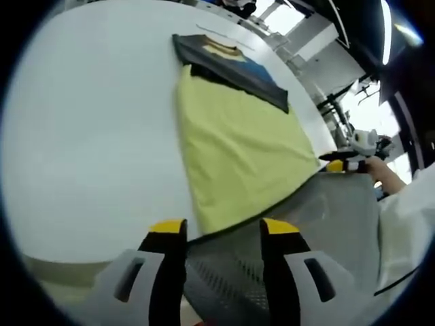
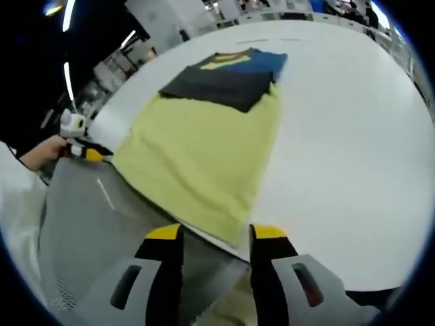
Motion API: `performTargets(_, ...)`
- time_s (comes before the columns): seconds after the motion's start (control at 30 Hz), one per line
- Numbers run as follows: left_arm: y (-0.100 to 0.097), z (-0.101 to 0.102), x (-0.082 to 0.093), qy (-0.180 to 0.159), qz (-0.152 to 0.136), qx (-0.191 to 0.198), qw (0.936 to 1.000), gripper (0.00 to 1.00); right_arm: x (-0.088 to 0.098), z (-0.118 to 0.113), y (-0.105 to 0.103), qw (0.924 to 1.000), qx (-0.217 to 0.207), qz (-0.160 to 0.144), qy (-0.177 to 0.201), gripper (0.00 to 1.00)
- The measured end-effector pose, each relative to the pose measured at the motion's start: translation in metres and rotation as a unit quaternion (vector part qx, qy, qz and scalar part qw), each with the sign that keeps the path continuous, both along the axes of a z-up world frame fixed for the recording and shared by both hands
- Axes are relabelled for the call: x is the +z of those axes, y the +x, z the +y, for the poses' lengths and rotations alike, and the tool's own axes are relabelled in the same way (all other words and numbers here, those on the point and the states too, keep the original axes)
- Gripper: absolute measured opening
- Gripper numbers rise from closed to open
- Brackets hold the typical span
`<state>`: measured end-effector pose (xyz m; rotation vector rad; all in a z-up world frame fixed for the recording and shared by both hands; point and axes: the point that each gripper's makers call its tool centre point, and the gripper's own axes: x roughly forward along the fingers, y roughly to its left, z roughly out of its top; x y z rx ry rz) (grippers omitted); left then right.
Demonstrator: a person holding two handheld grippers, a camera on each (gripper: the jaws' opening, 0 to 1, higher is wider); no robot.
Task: Fold the garment on the visible template until the final outline fits inside the template.
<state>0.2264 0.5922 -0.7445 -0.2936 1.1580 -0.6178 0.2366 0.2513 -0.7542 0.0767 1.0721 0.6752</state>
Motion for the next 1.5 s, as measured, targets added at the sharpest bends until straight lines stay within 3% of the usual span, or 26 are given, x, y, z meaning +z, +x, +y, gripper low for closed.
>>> performTargets(1.03, -0.003, -0.002, -0.008, 0.017, 0.020, -0.019, 0.9995, 0.27, -0.009, -0.002, 0.000, 0.9996, 0.017, 0.008, -0.022, 0.23)
performTargets(1.23, -0.002, -0.001, -0.010, 0.024, 0.019, -0.016, 0.9994, 0.20, -0.012, -0.005, 0.001, 0.9993, 0.020, 0.005, -0.030, 0.16)
performTargets(1.37, -0.003, 0.003, -0.016, 0.043, 0.022, -0.015, 0.9987, 0.08, -0.013, -0.007, 0.002, 0.9988, 0.027, 0.000, -0.041, 0.11)
performTargets(1.43, -0.002, 0.006, -0.019, 0.056, 0.023, -0.009, 0.9981, 0.01, -0.015, -0.012, 0.003, 0.9986, 0.017, 0.000, -0.051, 0.06)
performTargets(1.5, -0.002, 0.006, -0.018, 0.054, 0.023, -0.008, 0.9983, 0.01, -0.015, -0.012, 0.004, 0.9990, 0.003, 0.009, -0.044, 0.05)
